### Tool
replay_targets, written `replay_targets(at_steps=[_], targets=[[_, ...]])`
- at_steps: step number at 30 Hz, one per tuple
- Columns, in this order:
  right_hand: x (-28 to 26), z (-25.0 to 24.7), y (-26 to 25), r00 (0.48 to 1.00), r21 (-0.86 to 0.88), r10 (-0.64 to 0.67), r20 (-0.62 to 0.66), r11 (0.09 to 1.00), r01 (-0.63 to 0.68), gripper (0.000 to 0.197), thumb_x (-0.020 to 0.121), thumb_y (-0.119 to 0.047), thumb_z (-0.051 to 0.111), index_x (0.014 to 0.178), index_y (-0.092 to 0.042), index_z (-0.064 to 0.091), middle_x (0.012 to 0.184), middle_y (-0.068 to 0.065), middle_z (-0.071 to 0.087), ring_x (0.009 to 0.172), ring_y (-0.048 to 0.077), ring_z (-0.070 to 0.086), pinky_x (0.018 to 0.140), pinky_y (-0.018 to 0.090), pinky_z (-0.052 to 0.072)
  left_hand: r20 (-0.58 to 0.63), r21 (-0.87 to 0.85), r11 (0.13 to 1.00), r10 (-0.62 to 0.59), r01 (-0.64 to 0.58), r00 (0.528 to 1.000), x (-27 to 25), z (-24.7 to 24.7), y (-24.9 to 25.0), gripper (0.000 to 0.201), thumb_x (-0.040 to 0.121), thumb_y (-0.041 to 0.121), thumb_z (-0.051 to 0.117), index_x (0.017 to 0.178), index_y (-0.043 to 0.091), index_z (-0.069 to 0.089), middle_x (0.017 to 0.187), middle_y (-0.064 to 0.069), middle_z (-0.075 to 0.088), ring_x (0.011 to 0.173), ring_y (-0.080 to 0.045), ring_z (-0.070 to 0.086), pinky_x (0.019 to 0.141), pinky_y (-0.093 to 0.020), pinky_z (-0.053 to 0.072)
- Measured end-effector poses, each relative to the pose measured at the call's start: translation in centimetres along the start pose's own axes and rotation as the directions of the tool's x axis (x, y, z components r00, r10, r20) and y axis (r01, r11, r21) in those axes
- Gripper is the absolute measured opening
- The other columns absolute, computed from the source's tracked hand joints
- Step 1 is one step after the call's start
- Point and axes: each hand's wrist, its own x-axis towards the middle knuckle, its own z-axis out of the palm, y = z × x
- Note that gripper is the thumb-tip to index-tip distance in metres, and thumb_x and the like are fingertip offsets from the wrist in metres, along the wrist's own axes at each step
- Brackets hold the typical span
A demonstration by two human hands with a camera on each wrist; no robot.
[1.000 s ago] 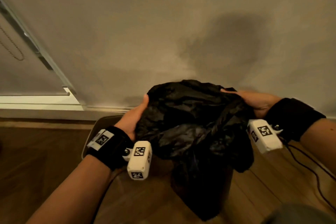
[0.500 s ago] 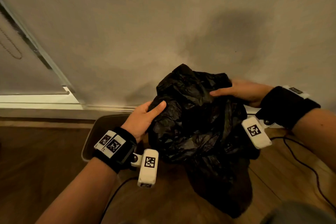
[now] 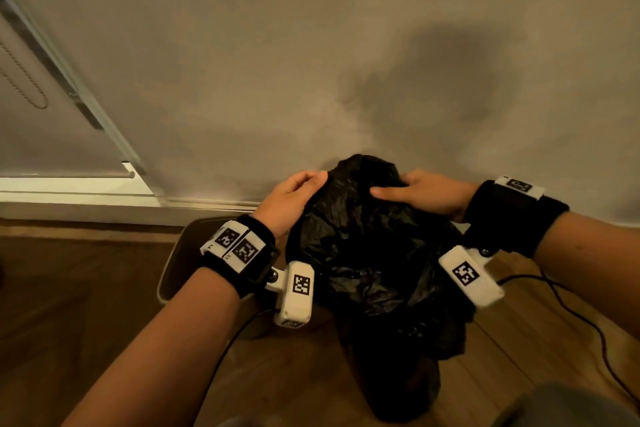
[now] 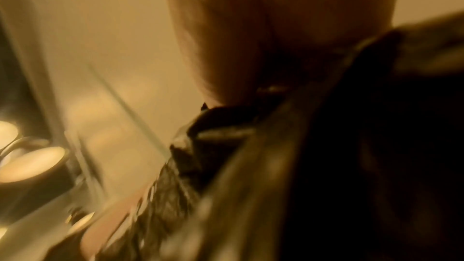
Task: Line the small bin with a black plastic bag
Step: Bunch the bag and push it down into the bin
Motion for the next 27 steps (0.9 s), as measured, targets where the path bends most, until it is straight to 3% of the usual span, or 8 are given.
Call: replay_targets(at_steps=[3, 6, 10, 13, 16, 18, 22, 27], targets=[[0.7, -1.8, 1.8, 0.986, 0.282, 0.096, -0.139, 0.958, -0.053, 0.067, 0.061, -0.055, 0.076, 0.107, -0.006, 0.07, 0.103, 0.015, 0.073, 0.096, 0.035, 0.069, 0.094, 0.051, 0.052, -0.175, 0.148, 0.987, -0.029, 0.055, 0.984, 0.0, -1.7, -1.5, 0.034, 0.091, 0.043, 0.055, 0.117, 0.023, 0.06, 0.115, 0.002, 0.061, 0.111, -0.02, 0.057, 0.096, -0.037, 0.044], [0.7, -3.6, 2.0, 0.929, 0.462, 0.143, -0.341, 0.886, 0.033, 0.052, 0.081, -0.043, 0.069, 0.117, -0.006, 0.064, 0.104, 0.016, 0.072, 0.094, 0.033, 0.07, 0.091, 0.05, 0.053, -0.311, 0.194, 0.962, -0.124, 0.191, 0.942, -1.0, -2.8, -2.1, 0.049, 0.089, 0.056, 0.049, 0.125, 0.024, 0.051, 0.122, -0.001, 0.058, 0.107, -0.02, 0.058, 0.096, -0.042, 0.048], [0.2, -4.4, 0.9, 0.848, 0.584, 0.147, -0.509, 0.782, 0.216, 0.047, 0.09, -0.041, 0.061, 0.127, -0.012, 0.058, 0.108, 0.008, 0.07, 0.091, 0.025, 0.069, 0.078, 0.038, 0.057, 0.071, 0.144, 0.873, -0.478, 0.466, 0.875, -3.2, -1.8, -1.3, 0.084, 0.083, 0.078, 0.022, 0.122, 0.01, 0.05, 0.103, -0.014, 0.073, 0.092, -0.029, 0.071, 0.079, -0.035, 0.054], [-0.9, -3.1, -0.6, 0.829, 0.594, 0.098, -0.55, 0.745, 0.305, 0.044, 0.09, -0.043, 0.059, 0.123, -0.015, 0.06, 0.108, 0.005, 0.07, 0.095, 0.024, 0.069, 0.081, 0.037, 0.057, 0.317, -0.011, 0.863, -0.475, 0.504, 0.82, -3.0, -0.2, -1.1, 0.098, 0.071, 0.088, 0.017, 0.122, 0.012, 0.052, 0.111, -0.016, 0.071, 0.103, -0.032, 0.068, 0.082, -0.037, 0.054], [-1.3, -0.9, -1.5, 0.869, 0.578, 0.031, -0.493, 0.758, 0.301, 0.039, 0.089, -0.045, 0.06, 0.114, -0.016, 0.066, 0.107, 0.005, 0.072, 0.096, 0.025, 0.07, 0.086, 0.041, 0.056, 0.51, -0.301, 0.812, -0.306, 0.5, 0.804, -2.5, 2.2, -1.0, 0.092, 0.069, 0.088, 0.019, 0.135, 0.03, 0.047, 0.135, -0.007, 0.057, 0.125, -0.031, 0.052, 0.104, -0.049, 0.04], [-1.1, 0.6, -1.6, 0.912, 0.589, 0.026, -0.409, 0.771, 0.242, 0.043, 0.087, -0.047, 0.062, 0.114, -0.014, 0.066, 0.107, 0.006, 0.073, 0.096, 0.026, 0.071, 0.09, 0.043, 0.055, 0.514, -0.434, 0.777, -0.203, 0.457, 0.833, -2.3, 3.8, -0.5, 0.087, 0.075, 0.084, 0.02, 0.136, 0.03, 0.047, 0.138, -0.002, 0.055, 0.129, -0.026, 0.048, 0.109, -0.048, 0.035], [-1.0, 1.4, -1.2, 0.978, 0.667, 0.005, -0.208, 0.732, 0.138, 0.036, 0.092, -0.045, 0.054, 0.113, -0.018, 0.066, 0.1, 0.003, 0.075, 0.089, 0.022, 0.073, 0.075, 0.033, 0.06, 0.314, -0.56, 0.755, -0.188, 0.341, 0.931, -1.9, 5.3, -0.3, 0.072, 0.087, 0.071, 0.024, 0.13, 0.022, 0.054, 0.121, -0.004, 0.065, 0.11, -0.021, 0.061, 0.092, -0.037, 0.049], [-1.1, -1.3, 0.6, 0.984, 0.8, 0.03, -0.177, 0.587, 0.125, 0.035, 0.092, -0.037, 0.051, 0.113, -0.015, 0.068, 0.107, 0.007, 0.073, 0.096, 0.02, 0.07, 0.076, 0.032, 0.059, 0.248, -0.607, 0.722, -0.225, 0.332, 0.942, -1.9, 2.1, -2.3, 0.072, 0.081, 0.074, 0.033, 0.119, 0.02, 0.063, 0.124, -0.011, 0.065, 0.104, -0.026, 0.067, 0.088, -0.041, 0.052]])
